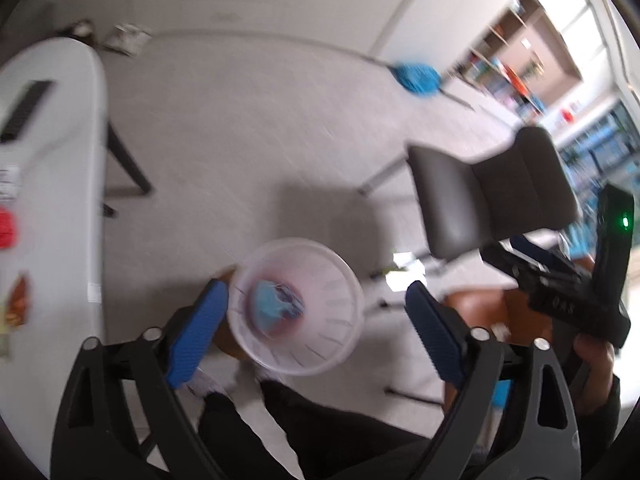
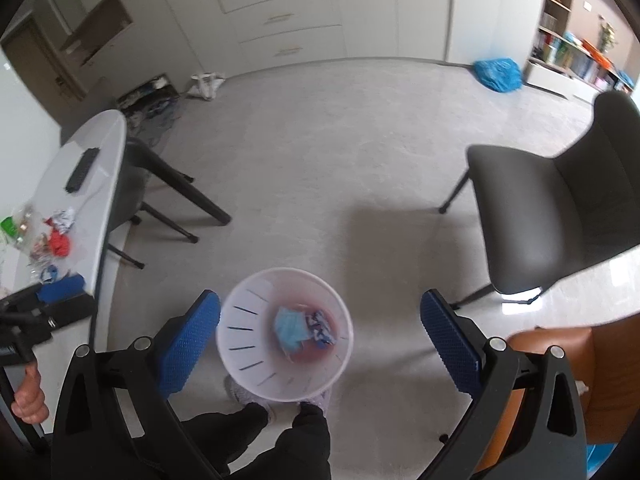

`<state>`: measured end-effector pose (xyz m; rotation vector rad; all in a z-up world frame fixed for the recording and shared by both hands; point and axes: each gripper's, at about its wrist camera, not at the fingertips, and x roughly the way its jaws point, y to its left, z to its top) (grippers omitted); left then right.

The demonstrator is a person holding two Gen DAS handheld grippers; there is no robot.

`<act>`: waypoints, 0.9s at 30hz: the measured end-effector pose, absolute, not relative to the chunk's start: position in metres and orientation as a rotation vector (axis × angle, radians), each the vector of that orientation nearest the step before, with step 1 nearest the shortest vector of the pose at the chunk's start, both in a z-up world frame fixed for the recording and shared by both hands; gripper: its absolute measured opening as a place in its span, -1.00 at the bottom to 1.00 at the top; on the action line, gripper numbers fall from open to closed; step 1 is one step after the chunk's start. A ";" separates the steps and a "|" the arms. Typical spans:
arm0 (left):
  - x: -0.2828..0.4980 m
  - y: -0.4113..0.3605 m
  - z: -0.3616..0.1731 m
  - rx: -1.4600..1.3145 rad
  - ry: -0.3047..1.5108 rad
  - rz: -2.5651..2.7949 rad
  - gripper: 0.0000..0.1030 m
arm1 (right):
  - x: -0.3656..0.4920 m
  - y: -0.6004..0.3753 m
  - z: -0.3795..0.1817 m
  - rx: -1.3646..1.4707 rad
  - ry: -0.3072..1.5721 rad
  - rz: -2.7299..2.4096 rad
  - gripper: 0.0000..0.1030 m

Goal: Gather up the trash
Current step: 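Open the left gripper over the wastebasket to drop the mask, then grasp the grey tissue with the left gripper while the right gripper grasps red paper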

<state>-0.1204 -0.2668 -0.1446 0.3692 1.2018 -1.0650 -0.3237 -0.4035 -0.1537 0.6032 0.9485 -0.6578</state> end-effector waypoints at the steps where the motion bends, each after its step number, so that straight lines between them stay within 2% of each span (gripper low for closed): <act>1: -0.114 -0.259 -0.135 0.352 1.163 -1.027 0.80 | -0.320 -0.400 -0.150 0.591 0.943 -0.641 0.93; 8: -0.064 -0.181 -0.088 0.221 1.033 -0.722 0.85 | -0.257 -0.360 -0.117 0.441 0.892 -0.440 0.95; 13: -0.026 -0.107 -0.081 0.150 0.991 -0.519 0.85 | -0.194 -0.314 -0.108 0.365 0.897 -0.262 0.95; 21: 0.024 -0.010 -0.123 0.148 1.000 -0.383 0.85 | -0.113 -0.242 -0.110 0.291 0.927 -0.081 0.95; 27: 0.051 0.020 -0.165 0.182 1.039 -0.408 0.68 | -0.066 -0.207 -0.116 0.227 0.986 -0.038 0.95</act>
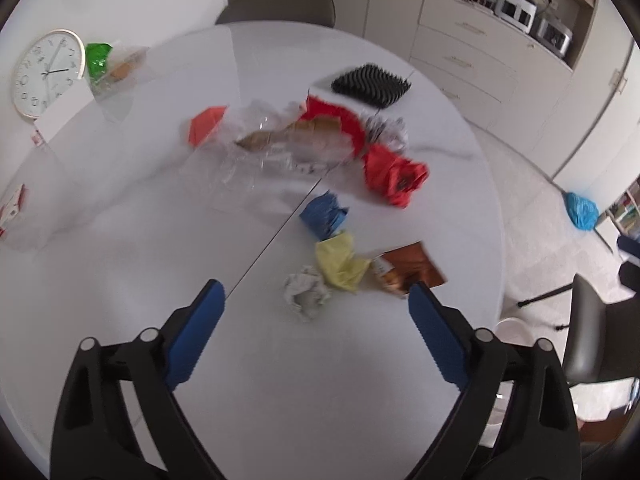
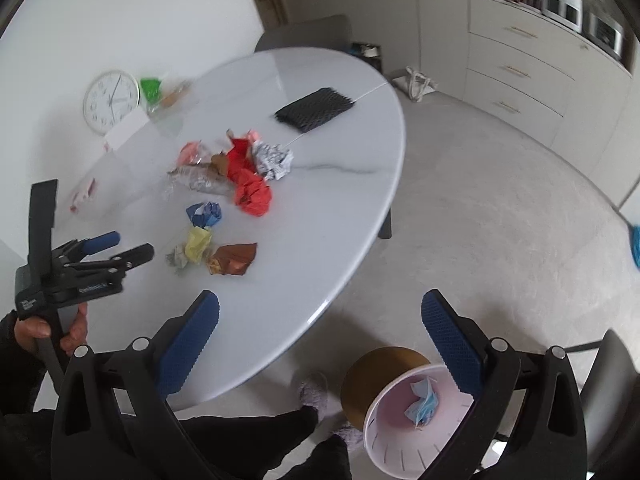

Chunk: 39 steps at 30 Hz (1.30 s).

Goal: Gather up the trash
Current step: 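Grasp the grey tissue with the left gripper while the right gripper grasps red paper, then carry both items to the wastebasket and open both grippers to drop them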

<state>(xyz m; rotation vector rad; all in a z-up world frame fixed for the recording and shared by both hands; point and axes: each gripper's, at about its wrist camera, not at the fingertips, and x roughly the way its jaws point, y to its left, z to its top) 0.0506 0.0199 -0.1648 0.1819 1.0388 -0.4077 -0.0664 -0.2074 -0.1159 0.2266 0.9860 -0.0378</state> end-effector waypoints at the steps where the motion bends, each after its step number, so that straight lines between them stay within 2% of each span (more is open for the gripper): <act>1: 0.056 0.020 -0.174 0.188 1.053 -0.415 0.60 | -0.062 -0.205 -0.117 0.228 0.994 -0.037 0.95; 6: 0.076 0.019 -0.205 0.204 1.095 -0.449 0.39 | -0.043 -0.193 -0.123 0.251 1.030 -0.029 0.95; 12: 0.091 0.017 -0.227 0.219 1.150 -0.500 0.04 | -0.020 -0.181 -0.132 0.245 1.063 -0.029 0.95; 16: 0.094 0.019 -0.235 0.206 1.168 -0.531 -0.32 | 0.003 -0.176 -0.142 0.247 1.084 -0.004 0.95; 21: 0.096 0.024 -0.237 0.163 1.172 -0.542 -0.38 | 0.049 -0.162 -0.156 0.188 1.089 0.056 0.94; 25: 0.097 0.030 -0.230 0.118 1.171 -0.543 -0.39 | 0.089 -0.150 -0.172 0.154 1.095 0.085 0.85; 31: 0.096 0.040 -0.203 0.067 1.141 -0.548 -0.39 | 0.126 -0.140 -0.211 0.147 1.175 0.087 0.56; 34: 0.096 0.046 -0.191 0.047 1.125 -0.546 -0.39 | 0.129 -0.136 -0.217 0.146 1.188 0.085 0.19; 35: 0.095 0.048 -0.187 0.045 1.118 -0.547 -0.39 | 0.129 -0.136 -0.217 0.153 1.189 0.090 -0.05; 36: 0.095 0.048 -0.183 0.046 1.112 -0.550 -0.39 | 0.128 -0.136 -0.216 0.155 1.187 0.090 -0.14; 39: 0.095 0.043 -0.171 0.067 1.090 -0.569 -0.39 | 0.122 -0.138 -0.208 0.154 1.166 0.095 -0.19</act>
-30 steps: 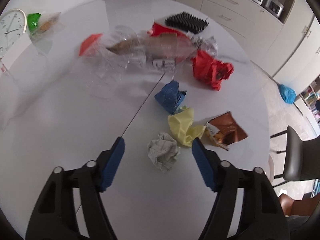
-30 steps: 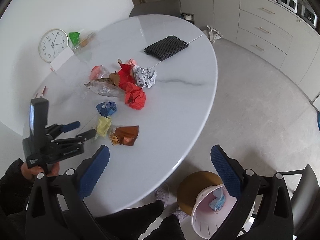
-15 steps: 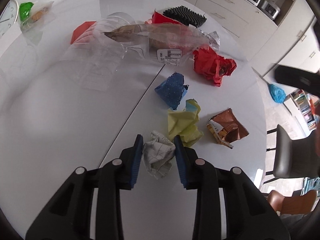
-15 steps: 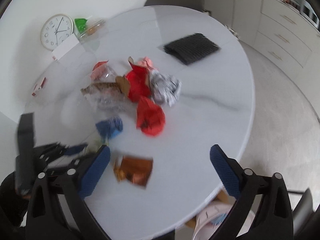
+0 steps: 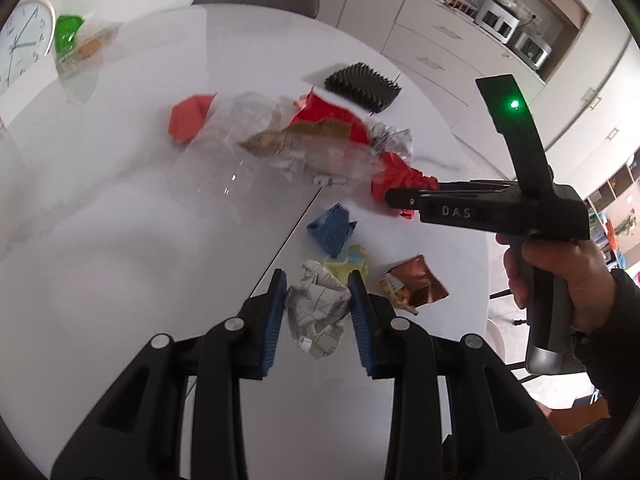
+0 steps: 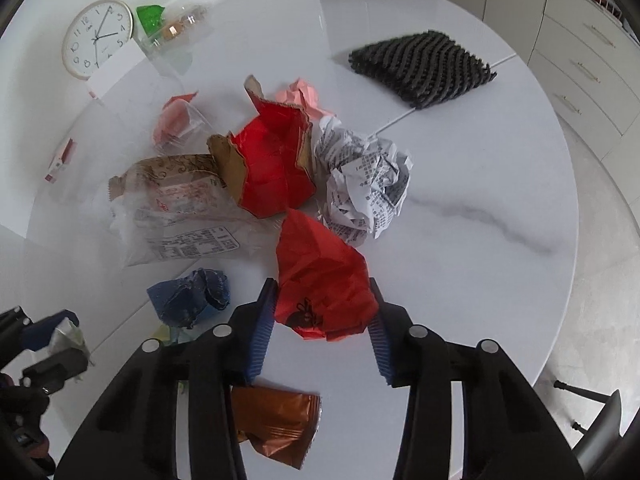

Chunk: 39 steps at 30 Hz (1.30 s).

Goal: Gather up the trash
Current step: 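Carry both items to the wastebasket and open both grippers to drop them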

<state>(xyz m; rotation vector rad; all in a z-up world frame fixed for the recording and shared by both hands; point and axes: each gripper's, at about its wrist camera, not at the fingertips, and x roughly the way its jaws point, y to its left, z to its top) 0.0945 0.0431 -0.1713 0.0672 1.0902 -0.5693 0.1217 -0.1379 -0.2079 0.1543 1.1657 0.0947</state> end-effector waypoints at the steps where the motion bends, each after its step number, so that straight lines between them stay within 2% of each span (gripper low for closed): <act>1: 0.094 0.042 -0.169 0.071 1.086 -0.576 -0.39 | 0.118 -0.139 -0.203 0.164 1.157 0.100 -0.19; 7: 0.079 0.016 -0.145 0.118 1.052 -0.676 -0.39 | 0.060 -0.173 -0.152 0.273 1.058 0.097 -0.19; 12: 0.053 -0.037 -0.130 0.183 1.045 -0.831 -0.39 | -0.033 -0.232 -0.134 0.342 1.054 -0.050 -0.18; 17: 0.021 -0.098 -0.130 0.259 1.065 -0.990 -0.39 | -0.135 -0.290 -0.172 0.380 1.179 -0.247 -0.18; 24: -0.034 -0.189 -0.142 0.394 1.113 -1.173 -0.39 | -0.206 -0.318 -0.239 0.482 1.304 -0.299 -0.14; 25: -0.040 -0.198 -0.144 0.410 1.119 -1.188 -0.39 | -0.211 -0.321 -0.247 0.494 1.316 -0.301 -0.08; 27: -0.057 -0.221 -0.151 0.449 1.138 -1.237 -0.39 | -0.223 -0.330 -0.257 0.512 1.336 -0.333 0.36; 30: -0.078 -0.247 -0.161 0.509 1.161 -1.282 -0.39 | -0.238 -0.343 -0.253 0.539 1.306 -0.382 0.67; 35: -0.104 -0.274 -0.175 0.571 1.197 -1.330 -0.38 | -0.261 -0.372 -0.237 0.552 1.265 -0.453 0.81; 36: -0.109 -0.277 -0.177 0.583 1.202 -1.336 -0.36 | -0.265 -0.377 -0.234 0.555 1.257 -0.466 0.81; 37: -0.116 -0.282 -0.179 0.601 1.210 -1.340 -0.21 | -0.268 -0.381 -0.231 0.561 1.249 -0.475 0.81; 38: -0.118 -0.285 -0.180 0.610 1.215 -1.342 0.09 | -0.270 -0.384 -0.229 0.566 1.243 -0.481 0.81; 39: -0.122 -0.287 -0.180 0.619 1.216 -1.339 0.28 | -0.273 -0.387 -0.226 0.571 1.233 -0.487 0.81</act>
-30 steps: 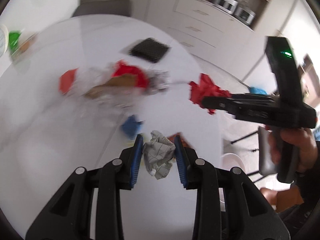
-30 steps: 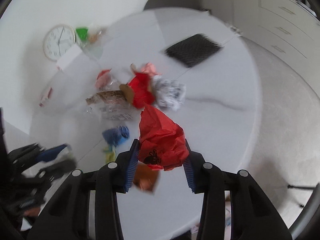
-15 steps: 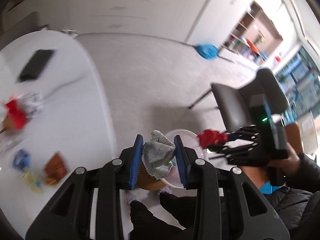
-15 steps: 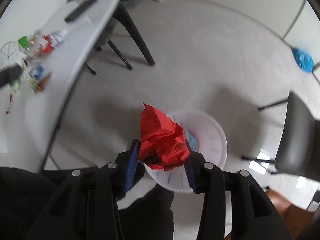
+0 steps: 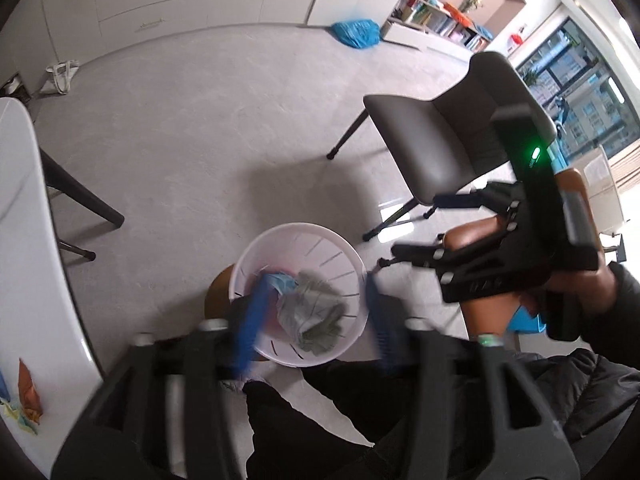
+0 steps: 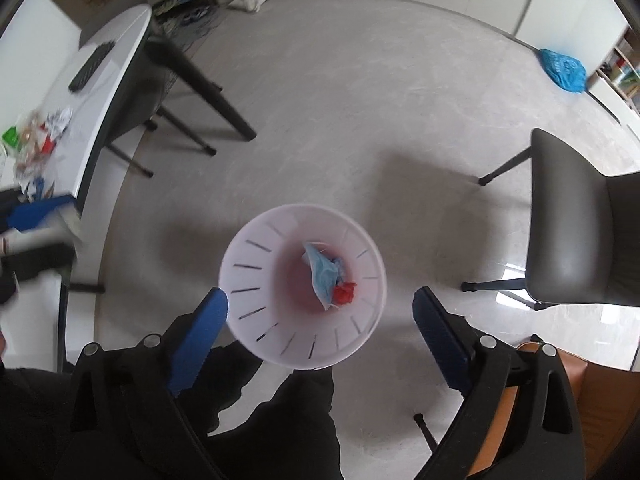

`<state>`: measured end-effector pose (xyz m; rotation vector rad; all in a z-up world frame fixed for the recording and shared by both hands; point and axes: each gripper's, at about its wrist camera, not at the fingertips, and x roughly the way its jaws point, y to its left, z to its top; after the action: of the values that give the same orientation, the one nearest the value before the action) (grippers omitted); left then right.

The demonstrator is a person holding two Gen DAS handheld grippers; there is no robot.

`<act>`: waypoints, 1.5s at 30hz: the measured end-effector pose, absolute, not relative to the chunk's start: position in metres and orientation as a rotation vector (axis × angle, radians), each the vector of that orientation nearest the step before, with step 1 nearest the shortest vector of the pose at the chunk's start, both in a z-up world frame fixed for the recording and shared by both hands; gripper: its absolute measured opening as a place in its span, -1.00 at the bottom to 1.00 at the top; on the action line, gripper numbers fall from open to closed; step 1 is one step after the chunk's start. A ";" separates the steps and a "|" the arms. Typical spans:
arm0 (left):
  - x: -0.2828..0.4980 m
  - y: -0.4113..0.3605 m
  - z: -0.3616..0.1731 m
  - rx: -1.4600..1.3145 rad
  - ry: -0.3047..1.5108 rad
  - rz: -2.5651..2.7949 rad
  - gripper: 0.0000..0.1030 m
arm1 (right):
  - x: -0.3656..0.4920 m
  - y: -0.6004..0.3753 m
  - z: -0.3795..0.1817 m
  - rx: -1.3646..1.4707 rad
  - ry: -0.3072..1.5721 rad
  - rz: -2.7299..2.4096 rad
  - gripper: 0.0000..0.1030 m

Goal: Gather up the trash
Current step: 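Carry both items to the wastebasket and open both grippers to drop them, then grasp the yellow crumpled paper with the left gripper while the right gripper grasps the brown wrapper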

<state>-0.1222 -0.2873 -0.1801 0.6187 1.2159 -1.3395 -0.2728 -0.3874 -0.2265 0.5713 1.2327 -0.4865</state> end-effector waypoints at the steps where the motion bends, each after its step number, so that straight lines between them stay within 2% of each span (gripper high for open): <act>1: -0.126 -0.289 -0.178 0.627 1.206 -1.332 0.55 | -0.275 -0.391 -0.225 0.574 1.225 -0.488 0.81; 5: -0.131 -0.287 -0.168 0.613 1.166 -1.348 0.79 | -0.277 -0.396 -0.219 0.561 1.207 -0.489 0.82; 8: -0.129 -0.287 -0.164 0.602 1.155 -1.328 0.84 | -0.278 -0.398 -0.217 0.555 1.198 -0.487 0.82; 20: -0.095 -0.250 -0.150 0.542 1.114 -1.149 0.85 | -0.247 -0.378 -0.197 0.493 1.159 -0.433 0.86; 26: -0.060 -0.206 -0.133 0.440 1.087 -0.980 0.85 | -0.199 -0.345 -0.175 0.420 1.101 -0.325 0.94; 34: -0.003 -0.126 -0.122 0.362 1.062 -0.756 0.85 | -0.124 -0.279 -0.159 0.268 1.082 -0.135 0.94; 45: 0.070 -0.036 -0.158 0.170 1.128 -0.477 0.85 | -0.052 -0.211 -0.165 0.146 1.115 0.066 0.94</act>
<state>0.0702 -0.0359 -0.1582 0.1696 1.1277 -0.4765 -0.0518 -0.2108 -0.1652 0.1462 1.1153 0.0655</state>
